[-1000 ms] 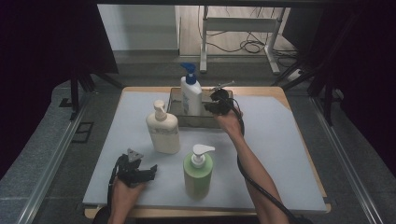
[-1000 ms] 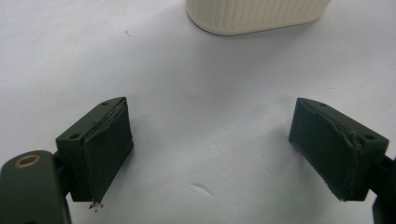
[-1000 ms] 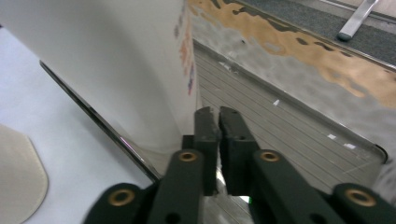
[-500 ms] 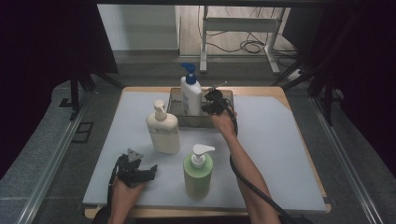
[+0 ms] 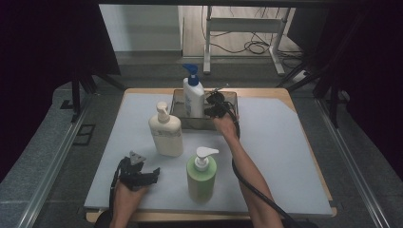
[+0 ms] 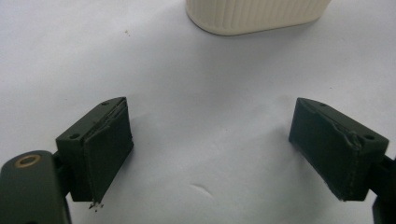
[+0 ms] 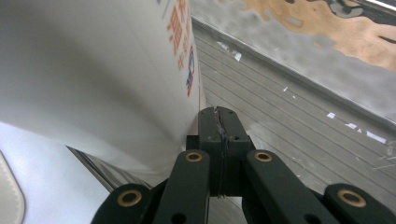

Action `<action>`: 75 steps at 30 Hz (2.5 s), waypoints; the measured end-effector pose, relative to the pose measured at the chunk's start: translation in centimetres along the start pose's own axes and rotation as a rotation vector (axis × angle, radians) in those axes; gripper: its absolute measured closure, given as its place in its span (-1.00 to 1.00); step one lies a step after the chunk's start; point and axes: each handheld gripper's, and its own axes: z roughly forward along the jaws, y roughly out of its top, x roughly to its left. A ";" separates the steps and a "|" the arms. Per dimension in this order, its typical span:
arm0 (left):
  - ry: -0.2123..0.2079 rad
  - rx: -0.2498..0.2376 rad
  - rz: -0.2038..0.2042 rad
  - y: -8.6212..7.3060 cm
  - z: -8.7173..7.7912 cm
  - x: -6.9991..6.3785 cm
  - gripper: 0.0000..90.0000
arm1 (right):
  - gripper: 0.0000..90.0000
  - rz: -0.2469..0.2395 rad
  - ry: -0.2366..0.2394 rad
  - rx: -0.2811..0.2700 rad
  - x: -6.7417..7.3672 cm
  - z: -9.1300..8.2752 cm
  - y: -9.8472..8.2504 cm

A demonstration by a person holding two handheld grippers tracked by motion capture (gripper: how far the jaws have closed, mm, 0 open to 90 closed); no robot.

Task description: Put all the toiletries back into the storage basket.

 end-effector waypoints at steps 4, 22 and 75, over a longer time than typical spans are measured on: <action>0.000 0.000 0.000 0.0 0.0 0.0 -0.72 | 0.99 -0.003 0.007 0.002 0.4 0.2 0.1; -0.001 0.000 -0.001 0.0 0.0 0.0 -0.72 | 0.95 -0.016 0.011 -0.002 1.7 1.1 0.9; -0.002 0.000 -0.003 0.0 0.0 0.0 -0.72 | 0.97 -0.054 0.030 0.048 3.6 2.2 2.1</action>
